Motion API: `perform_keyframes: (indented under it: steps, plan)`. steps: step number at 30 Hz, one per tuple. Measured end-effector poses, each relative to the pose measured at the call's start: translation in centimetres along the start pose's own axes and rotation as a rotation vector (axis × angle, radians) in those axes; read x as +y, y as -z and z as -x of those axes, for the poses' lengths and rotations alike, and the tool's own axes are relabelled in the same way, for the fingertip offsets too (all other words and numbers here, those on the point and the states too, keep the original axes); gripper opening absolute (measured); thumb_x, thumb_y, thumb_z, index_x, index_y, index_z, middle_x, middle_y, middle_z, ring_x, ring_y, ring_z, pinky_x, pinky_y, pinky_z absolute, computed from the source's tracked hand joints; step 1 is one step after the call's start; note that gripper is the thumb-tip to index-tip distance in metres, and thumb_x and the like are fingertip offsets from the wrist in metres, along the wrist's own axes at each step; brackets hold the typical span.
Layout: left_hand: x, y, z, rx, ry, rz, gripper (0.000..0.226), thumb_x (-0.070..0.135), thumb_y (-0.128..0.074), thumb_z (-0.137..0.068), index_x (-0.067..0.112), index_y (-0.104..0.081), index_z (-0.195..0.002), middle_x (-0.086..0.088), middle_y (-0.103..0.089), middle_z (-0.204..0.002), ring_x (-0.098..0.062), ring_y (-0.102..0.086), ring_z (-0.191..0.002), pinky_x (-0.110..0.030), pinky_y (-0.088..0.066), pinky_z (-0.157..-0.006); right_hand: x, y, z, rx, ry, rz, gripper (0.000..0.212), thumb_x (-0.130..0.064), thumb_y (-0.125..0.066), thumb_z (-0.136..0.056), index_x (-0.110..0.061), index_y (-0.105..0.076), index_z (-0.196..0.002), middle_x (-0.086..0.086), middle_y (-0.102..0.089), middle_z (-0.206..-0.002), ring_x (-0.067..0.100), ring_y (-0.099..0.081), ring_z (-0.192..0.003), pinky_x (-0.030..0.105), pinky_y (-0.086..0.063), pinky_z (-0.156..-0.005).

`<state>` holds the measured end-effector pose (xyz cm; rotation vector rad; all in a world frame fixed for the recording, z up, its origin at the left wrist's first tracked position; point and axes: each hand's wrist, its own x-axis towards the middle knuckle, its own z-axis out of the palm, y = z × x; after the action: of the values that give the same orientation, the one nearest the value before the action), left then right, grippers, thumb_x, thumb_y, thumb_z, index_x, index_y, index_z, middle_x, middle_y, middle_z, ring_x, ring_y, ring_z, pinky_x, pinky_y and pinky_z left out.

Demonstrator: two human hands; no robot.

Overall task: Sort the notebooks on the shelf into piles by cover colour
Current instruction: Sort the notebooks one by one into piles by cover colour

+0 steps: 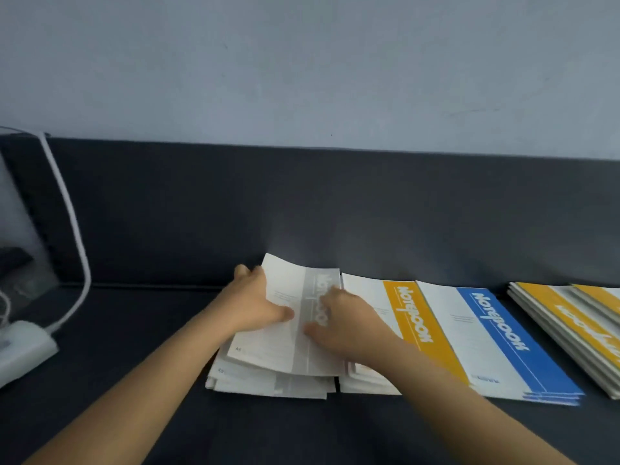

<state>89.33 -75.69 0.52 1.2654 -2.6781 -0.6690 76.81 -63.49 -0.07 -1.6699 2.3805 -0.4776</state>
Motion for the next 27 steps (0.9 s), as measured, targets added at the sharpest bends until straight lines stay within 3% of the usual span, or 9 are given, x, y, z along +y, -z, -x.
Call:
perform_keyframes:
  steps: [2, 3, 5, 6, 9, 12, 18, 22, 27]
  plan:
    - [-1.0, -0.7, 0.4, -0.076, 0.038, -0.231, 0.091, 0.073, -0.054, -0.069, 0.017, -0.035, -0.139, -0.005, -0.031, -0.142, -0.025, -0.028, -0.132, -0.036, -0.035, -0.105, -0.2, -1.5, -0.5, -0.076, 0.041, 0.224, 0.047, -0.044, -0.045, -0.094, -0.010, -0.055, -0.124, 0.009, -0.051, -0.133, 0.022, -0.034, -0.134, 0.033, -0.024, -0.111]
    - [-1.4, -1.1, 0.6, -0.121, 0.033, -0.352, 0.091, 0.072, -0.043, -0.083, 0.015, -0.021, -0.149, -0.009, -0.012, -0.155, -0.028, -0.012, -0.143, -0.040, -0.023, -0.114, -0.1, -2.1, -0.7, -0.110, 0.053, 0.317, 0.051, -0.046, -0.038, -0.096, -0.010, -0.050, -0.131, 0.009, -0.046, -0.140, 0.021, -0.025, -0.140, 0.041, -0.011, -0.117]
    - [-2.0, -1.8, 1.1, -0.201, -0.024, -0.448, 0.082, 0.065, -0.018, -0.096, 0.015, 0.007, -0.155, -0.004, 0.023, -0.160, -0.022, 0.020, -0.148, -0.044, 0.002, -0.120, -0.2, -2.8, -0.8, -0.147, 0.059, 0.414, 0.055, -0.042, -0.025, -0.101, -0.007, -0.035, -0.142, 0.012, -0.036, -0.149, 0.020, -0.019, -0.144, 0.048, 0.007, -0.117]
    - [-2.2, -2.2, 1.2, -0.216, -0.044, -0.454, 0.077, 0.062, -0.012, -0.098, 0.016, 0.014, -0.154, -0.003, 0.028, -0.159, -0.018, 0.026, -0.146, -0.044, 0.008, -0.120, -0.3, -2.9, -0.7, -0.145, 0.059, 0.435, 0.057, -0.040, -0.021, -0.102, -0.005, -0.029, -0.145, 0.013, -0.033, -0.151, 0.020, -0.020, -0.144, 0.048, 0.009, -0.117]
    - [-2.7, -2.6, 0.9, -0.220, -0.054, -0.470, 0.073, 0.058, -0.007, -0.099, 0.015, 0.017, -0.153, -0.003, 0.026, -0.159, -0.017, 0.025, -0.146, -0.041, 0.008, -0.121, -0.8, -3.3, -0.6, -0.133, 0.039, 0.501, 0.060, -0.040, -0.016, -0.102, -0.002, -0.019, -0.149, 0.015, -0.027, -0.154, 0.023, -0.020, -0.144, 0.050, 0.012, -0.117]
    - [-2.2, -2.3, 0.8, -0.232, -0.058, -0.526, 0.073, 0.058, -0.008, -0.099, 0.015, 0.014, -0.154, -0.005, 0.023, -0.160, -0.019, 0.021, -0.147, -0.041, 0.008, -0.121, -1.0, -3.1, -0.7, -0.134, 0.022, 0.447, 0.059, -0.042, -0.019, -0.102, -0.005, -0.025, -0.148, 0.015, -0.034, -0.150, 0.024, -0.027, -0.141, 0.052, 0.013, -0.116]
    - [0.4, -1.4, 1.5, -0.035, -0.197, -0.589, 0.062, 0.050, -0.013, -0.102, 0.020, -0.006, -0.156, -0.007, 0.007, -0.163, -0.020, 0.009, -0.150, -0.040, 0.001, -0.121, 0.5, -0.2, 1.5, 0.206, 0.102, 0.138, 0.056, -0.044, -0.032, -0.101, -0.021, -0.021, -0.151, 0.000, -0.018, -0.159, 0.014, -0.010, -0.147, 0.034, -0.003, -0.120]
    - [4.8, -1.3, 1.7, 0.019, -0.263, -0.578, 0.066, 0.057, -0.014, -0.100, 0.022, -0.008, -0.156, -0.005, 0.001, -0.164, -0.020, 0.003, -0.150, -0.040, -0.006, -0.120, 5.6, 2.9, 3.7, 0.176, -0.027, 0.122, 0.058, -0.045, -0.039, -0.099, -0.022, -0.025, -0.150, 0.000, -0.015, -0.159, 0.017, -0.013, -0.146, 0.034, -0.019, -0.116]
    - [13.6, -3.9, 1.8, 0.093, -0.360, -0.567, 0.086, 0.073, -0.009, -0.086, 0.022, -0.007, -0.156, -0.002, 0.001, -0.164, -0.019, 0.005, -0.150, -0.040, -0.006, -0.120, 15.3, 7.7, 7.4, 0.236, -0.150, 0.077, 0.056, -0.044, -0.046, -0.097, -0.023, -0.033, -0.147, -0.001, -0.021, -0.158, 0.017, -0.018, -0.145, 0.032, -0.022, -0.114]
